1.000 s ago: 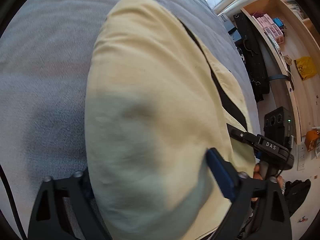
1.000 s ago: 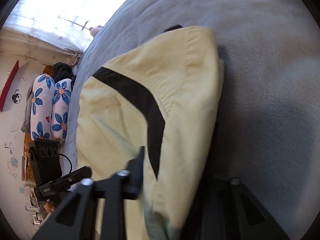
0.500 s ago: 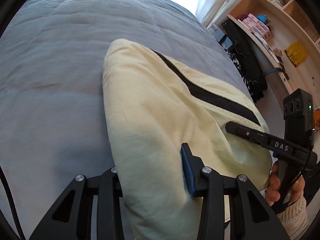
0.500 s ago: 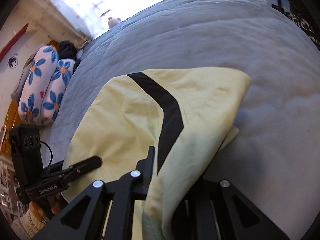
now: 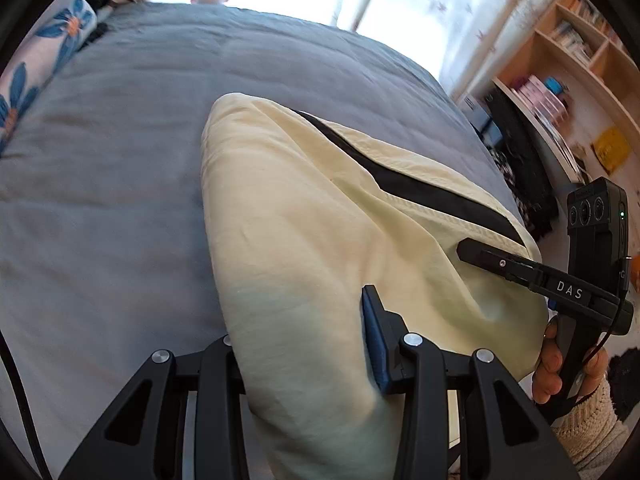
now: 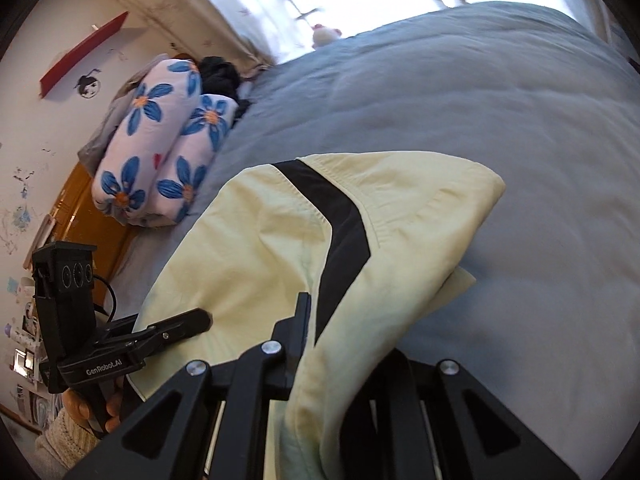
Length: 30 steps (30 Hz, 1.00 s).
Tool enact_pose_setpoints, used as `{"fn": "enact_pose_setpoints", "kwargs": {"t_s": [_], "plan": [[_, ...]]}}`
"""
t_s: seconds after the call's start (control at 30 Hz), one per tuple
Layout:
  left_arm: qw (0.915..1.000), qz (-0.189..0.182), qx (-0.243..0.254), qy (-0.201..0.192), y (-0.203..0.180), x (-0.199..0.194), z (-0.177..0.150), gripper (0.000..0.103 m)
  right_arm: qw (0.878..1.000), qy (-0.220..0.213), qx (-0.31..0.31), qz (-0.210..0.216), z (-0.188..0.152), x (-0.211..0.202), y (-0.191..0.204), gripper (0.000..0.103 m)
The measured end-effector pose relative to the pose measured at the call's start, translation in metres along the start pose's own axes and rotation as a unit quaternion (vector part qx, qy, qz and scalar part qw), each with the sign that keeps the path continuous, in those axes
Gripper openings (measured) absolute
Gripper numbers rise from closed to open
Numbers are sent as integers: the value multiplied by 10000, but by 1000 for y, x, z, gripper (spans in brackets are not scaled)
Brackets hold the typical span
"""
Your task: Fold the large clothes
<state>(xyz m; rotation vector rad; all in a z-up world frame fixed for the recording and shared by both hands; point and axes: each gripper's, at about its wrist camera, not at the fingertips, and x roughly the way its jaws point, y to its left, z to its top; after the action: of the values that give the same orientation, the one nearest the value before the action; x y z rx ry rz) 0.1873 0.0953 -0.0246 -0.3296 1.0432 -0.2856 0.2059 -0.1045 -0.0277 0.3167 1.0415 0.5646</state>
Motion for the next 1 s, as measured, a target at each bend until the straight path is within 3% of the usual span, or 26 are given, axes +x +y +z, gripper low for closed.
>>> {"fn": "enact_pose_setpoints", "kwargs": {"t_s": [0.17,0.33,0.57,0.73,0.8,0.83,0.87,0.97,1.0], "plan": [[9989,212,285,-312,40,-4,77,37,9995,-250,-124,127,67,39,28,10],[9966,248,566,-553,85,20,165,37,9978,-647,-76,149,149,95,33,10],[9946,144,821,-622,142,104,281,37,9944,-1045,121,69,237,187,-2,10],[9970,121,686,-346,190,180,307,37,9958,-836,385,-7,259,253,-44,10],[9982,182,521,-233,210,209,305,41,9959,-811,213,-337,260,277,-55,10],[9984,258,430,-264,221,222,301,44,9950,-810,124,-563,258,286,-59,11],[9984,291,328,-361,228,229,297,56,9942,-811,136,-695,256,293,-65,12],[9973,309,8,-672,247,237,287,81,9945,-814,296,-586,246,299,-80,20],[9971,258,-61,-715,252,237,285,81,9949,-780,300,-559,242,297,-83,23]]}}
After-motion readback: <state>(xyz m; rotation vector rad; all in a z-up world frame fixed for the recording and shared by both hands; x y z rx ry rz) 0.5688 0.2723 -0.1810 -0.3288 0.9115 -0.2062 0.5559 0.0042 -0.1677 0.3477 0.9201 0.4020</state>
